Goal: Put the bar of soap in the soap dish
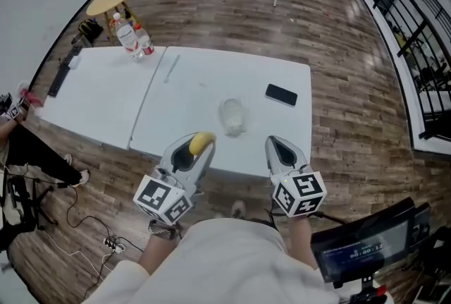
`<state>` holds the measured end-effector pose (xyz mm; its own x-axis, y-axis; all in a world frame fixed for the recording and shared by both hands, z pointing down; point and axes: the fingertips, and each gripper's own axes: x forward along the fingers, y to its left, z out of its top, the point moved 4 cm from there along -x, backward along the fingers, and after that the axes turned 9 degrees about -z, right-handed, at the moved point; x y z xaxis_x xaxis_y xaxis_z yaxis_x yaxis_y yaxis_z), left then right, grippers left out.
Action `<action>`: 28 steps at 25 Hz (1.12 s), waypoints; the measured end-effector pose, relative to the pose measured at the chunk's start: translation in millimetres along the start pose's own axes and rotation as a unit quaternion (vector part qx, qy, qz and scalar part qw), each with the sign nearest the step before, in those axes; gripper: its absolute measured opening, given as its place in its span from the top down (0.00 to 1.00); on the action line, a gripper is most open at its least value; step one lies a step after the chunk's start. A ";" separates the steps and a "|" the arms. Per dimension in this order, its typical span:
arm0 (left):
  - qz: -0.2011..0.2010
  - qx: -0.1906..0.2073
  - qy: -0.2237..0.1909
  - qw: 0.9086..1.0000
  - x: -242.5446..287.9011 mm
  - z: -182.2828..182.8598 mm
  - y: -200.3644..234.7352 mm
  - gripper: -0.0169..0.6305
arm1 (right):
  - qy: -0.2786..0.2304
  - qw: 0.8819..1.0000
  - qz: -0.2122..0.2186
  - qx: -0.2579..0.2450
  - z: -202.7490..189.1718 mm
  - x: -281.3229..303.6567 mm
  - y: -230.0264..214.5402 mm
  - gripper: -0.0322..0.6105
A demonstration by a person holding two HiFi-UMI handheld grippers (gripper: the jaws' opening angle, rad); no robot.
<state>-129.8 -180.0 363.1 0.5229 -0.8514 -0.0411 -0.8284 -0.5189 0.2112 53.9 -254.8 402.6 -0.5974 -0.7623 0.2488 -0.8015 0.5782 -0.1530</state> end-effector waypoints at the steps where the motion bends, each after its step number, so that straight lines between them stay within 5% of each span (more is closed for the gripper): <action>1: 0.002 0.001 0.000 1.000 2.8 0.1 1.1 0.77 | 0.000 1.000 0.002 0.000 0.9 2.5 -2.0 0.95; 28: 0.020 -0.016 0.026 0.999 39.6 -9.0 24.8 0.77 | 0.038 0.999 0.026 0.016 -7.3 47.3 -32.1 0.95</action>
<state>-127.8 -225.9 375.6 0.5003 -0.8657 0.0194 -0.8425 -0.4814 0.2418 51.6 -307.4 426.3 -0.6353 -0.7067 0.3113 -0.7707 0.6055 -0.1983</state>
